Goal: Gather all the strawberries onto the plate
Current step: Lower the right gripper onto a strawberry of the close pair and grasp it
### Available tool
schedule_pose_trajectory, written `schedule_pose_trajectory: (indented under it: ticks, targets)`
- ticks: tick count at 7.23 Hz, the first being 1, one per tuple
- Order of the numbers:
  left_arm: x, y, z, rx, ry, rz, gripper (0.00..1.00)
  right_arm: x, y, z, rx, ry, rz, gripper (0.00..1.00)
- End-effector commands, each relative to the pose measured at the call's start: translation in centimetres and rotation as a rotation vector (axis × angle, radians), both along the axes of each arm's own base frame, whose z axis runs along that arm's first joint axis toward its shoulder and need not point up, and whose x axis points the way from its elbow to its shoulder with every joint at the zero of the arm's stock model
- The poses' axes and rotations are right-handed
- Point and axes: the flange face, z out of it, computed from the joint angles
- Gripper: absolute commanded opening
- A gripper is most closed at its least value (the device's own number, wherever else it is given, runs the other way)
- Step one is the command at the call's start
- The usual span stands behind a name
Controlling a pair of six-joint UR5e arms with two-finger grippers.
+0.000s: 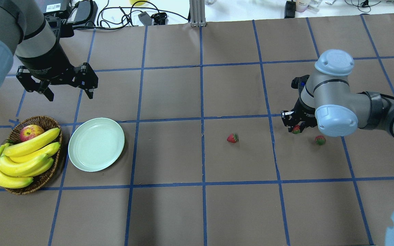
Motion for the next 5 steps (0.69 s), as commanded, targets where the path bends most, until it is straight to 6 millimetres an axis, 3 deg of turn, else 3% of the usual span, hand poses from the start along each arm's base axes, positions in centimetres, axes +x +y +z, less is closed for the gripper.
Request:
schedule_pose_trajectory:
  ticks: [1,3,5]
  targets:
    - [0.0,0.0,0.1,-0.002,-0.002,0.000,1.00,6.0,-0.8,1.9,-0.019,-0.036,-0.071,0.03]
    - [0.0,0.1,0.0,-0.001,0.000,0.000,1.00,14.9,-1.4,3.6,-0.041,-0.116,-0.164,0.03]
    - [0.0,0.0,0.0,0.001,-0.002,-0.001,1.00,25.1,-2.3,4.3,-0.062,-0.133,-0.203,0.05]
